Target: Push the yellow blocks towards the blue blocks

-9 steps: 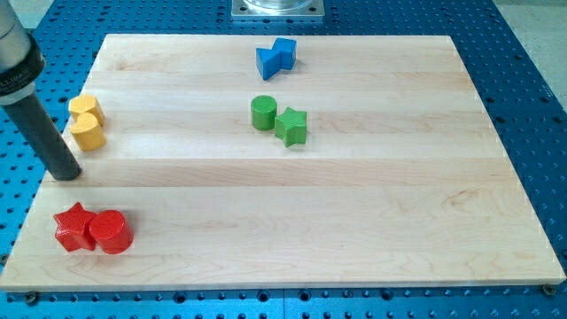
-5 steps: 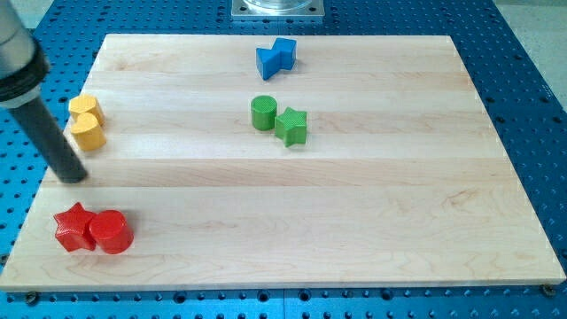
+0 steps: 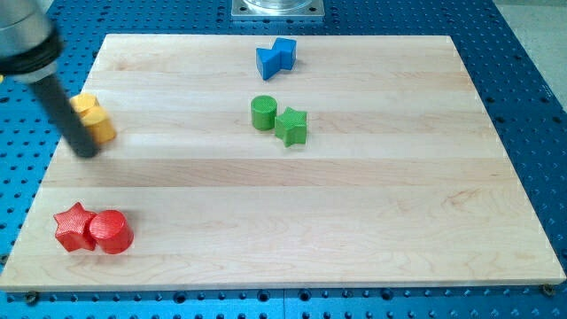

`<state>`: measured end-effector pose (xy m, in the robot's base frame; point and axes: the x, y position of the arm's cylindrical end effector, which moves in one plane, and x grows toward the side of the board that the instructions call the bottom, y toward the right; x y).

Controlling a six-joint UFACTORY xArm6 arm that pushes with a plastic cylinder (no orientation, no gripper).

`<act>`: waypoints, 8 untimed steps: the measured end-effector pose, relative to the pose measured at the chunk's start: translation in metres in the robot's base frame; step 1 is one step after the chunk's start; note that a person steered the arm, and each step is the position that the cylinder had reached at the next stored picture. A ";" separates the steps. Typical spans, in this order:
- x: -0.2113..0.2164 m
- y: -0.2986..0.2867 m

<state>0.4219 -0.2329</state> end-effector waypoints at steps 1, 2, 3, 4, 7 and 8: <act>-0.006 0.075; 0.022 0.000; -0.033 -0.071; -0.060 -0.055; 0.007 0.014; 0.029 0.061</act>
<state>0.4509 -0.1724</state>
